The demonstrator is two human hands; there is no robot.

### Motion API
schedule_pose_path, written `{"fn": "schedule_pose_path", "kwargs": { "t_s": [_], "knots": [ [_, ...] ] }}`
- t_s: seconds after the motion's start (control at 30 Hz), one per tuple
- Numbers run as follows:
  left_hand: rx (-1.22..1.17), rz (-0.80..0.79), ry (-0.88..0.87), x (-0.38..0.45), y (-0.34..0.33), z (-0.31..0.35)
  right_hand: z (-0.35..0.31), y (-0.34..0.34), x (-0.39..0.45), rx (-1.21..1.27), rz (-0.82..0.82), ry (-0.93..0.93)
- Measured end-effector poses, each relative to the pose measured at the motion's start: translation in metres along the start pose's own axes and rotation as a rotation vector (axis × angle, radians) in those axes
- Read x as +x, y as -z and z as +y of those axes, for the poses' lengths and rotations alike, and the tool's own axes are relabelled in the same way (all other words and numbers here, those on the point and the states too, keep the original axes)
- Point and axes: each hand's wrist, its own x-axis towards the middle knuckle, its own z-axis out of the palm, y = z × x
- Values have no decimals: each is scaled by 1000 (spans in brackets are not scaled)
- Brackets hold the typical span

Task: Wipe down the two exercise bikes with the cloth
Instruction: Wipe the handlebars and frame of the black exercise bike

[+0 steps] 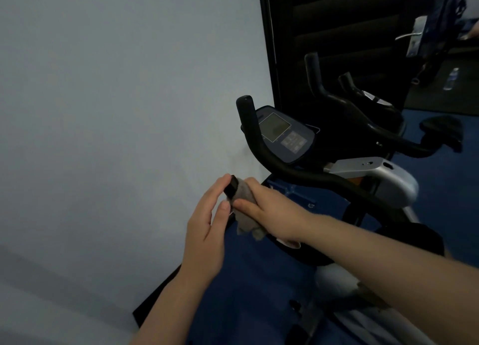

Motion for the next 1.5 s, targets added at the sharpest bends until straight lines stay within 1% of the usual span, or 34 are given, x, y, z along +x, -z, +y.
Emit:
{"fn": "schedule_pose_path", "kwargs": {
  "t_s": [0.07, 0.1, 0.2, 0.23, 0.27, 0.33, 0.4, 0.47, 0.5, 0.53, 0.57, 0.67, 0.77, 0.83, 0.9, 0.93, 0.97, 1.03, 1.1, 1.2, 1.23, 1.33, 1.43, 1.5],
  "knots": [
    [0, 11, 11, 1, 0, 0, -5, 11, 9, -68, -78, -11],
    [-1, 15, 18, 1, -1, 0, -6, 12, 12, -32, -86, -14],
    [20, 32, 20, -2, -4, 3, -4, -1, 3, 157, -6, -41],
    [26, 33, 20, -2, -4, 3, 0, -2, -2, 134, -2, -51],
    [35, 31, 22, -2, -3, 4, 5, 2, -5, 55, -36, -65],
    [54, 22, 26, -1, -2, 6, 10, 16, -5, -96, -168, -122],
    [62, 33, 25, 0, -2, 6, 8, 27, 5, -132, -250, -154],
    [54, 36, 38, -1, -5, 7, 3, 23, 11, -86, -216, -114],
    [50, 36, 44, -2, -6, 7, 1, 17, 11, -19, -189, -105],
    [49, 40, 45, -3, -6, 6, 3, 13, 9, 52, -179, -115],
    [53, 48, 44, -3, -7, 5, 5, 13, 4, 68, -191, -124],
    [105, 81, 19, -6, -14, 2, 21, 33, -24, -184, -350, -101],
    [202, 117, -61, -14, -36, 1, 35, 56, -56, -307, -562, -116],
    [303, 116, -136, -21, -54, 1, 40, 67, -66, -502, -655, -34],
    [419, 60, -199, -26, -68, -2, 40, 83, -66, -730, -702, 100],
    [469, 30, -206, -28, -72, -5, 40, 91, -66, -784, -726, 136],
    [505, 9, -189, -29, -73, -7, 41, 99, -65, -792, -741, 139],
    [577, -20, -137, -30, -71, -10, 43, 102, -65, -764, -728, 82],
    [660, -35, -118, -33, -71, -11, 46, 83, -63, -767, -701, 64],
    [713, -54, -100, -34, -73, -10, 47, 62, -62, -669, -651, 55],
    [722, -51, -95, -34, -73, -10, 48, 67, -63, -632, -667, 61],
    [739, -60, -93, -34, -71, -11, 49, 93, -61, -606, -800, 102],
    [681, -19, -76, -34, -74, -14, 50, 78, -54, -718, -816, 150],
    [620, 35, -63, -35, -81, -16, 51, 70, -51, -696, -802, 145]
  ]
}}
